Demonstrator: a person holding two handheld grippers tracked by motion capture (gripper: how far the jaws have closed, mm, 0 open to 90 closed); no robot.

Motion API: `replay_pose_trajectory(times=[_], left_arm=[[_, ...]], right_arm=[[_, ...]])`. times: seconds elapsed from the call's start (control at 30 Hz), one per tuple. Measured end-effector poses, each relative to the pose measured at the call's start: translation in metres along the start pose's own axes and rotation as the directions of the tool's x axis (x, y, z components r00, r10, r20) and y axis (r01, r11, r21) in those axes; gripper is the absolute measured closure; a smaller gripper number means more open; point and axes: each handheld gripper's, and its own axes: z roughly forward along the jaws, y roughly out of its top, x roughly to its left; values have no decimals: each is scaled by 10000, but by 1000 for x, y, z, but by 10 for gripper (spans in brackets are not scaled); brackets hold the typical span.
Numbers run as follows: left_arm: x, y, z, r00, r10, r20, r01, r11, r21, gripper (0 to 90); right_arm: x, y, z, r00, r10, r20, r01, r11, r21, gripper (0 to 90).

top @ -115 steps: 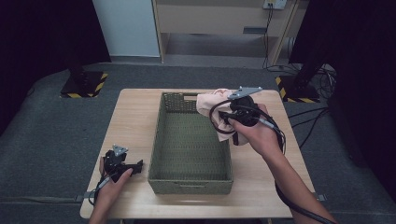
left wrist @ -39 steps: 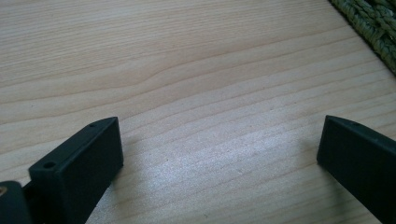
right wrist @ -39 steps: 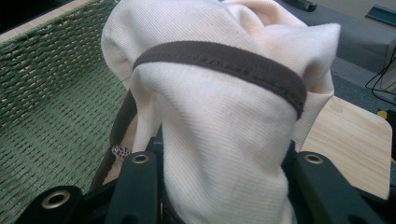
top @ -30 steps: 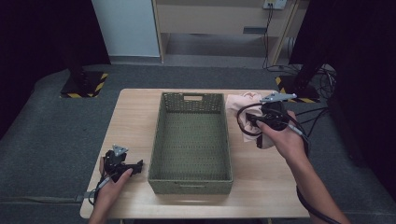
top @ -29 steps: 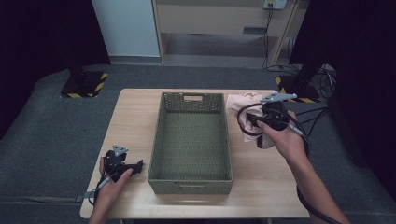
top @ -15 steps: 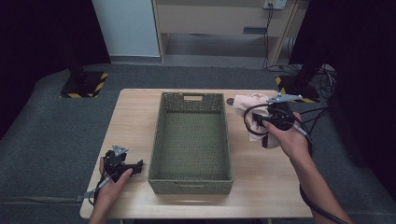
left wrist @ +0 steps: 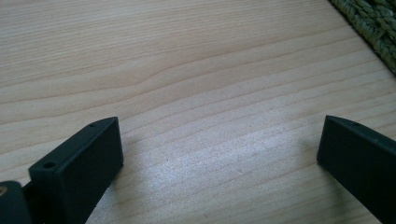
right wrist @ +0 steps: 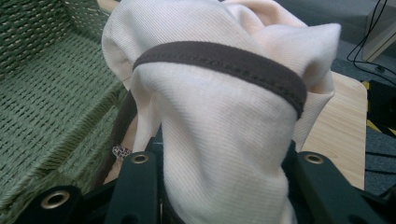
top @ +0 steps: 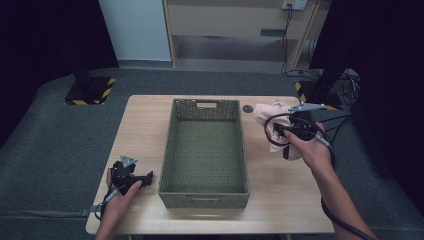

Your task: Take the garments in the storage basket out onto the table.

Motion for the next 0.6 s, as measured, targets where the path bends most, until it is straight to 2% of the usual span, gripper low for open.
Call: replay_pose_trajectory(times=[0.37, 0.6], left_arm=[[0, 0, 0, 10000, 2, 0, -2, 10000, 1, 0], [0, 0, 0, 10000, 3, 1, -3, 10000, 2, 0]], right_arm=[[-10, -5, 6, 9998, 132, 177, -134, 9999, 94, 589], [-15, -12, 19, 9994, 187, 306, -198, 9991, 362, 589]])
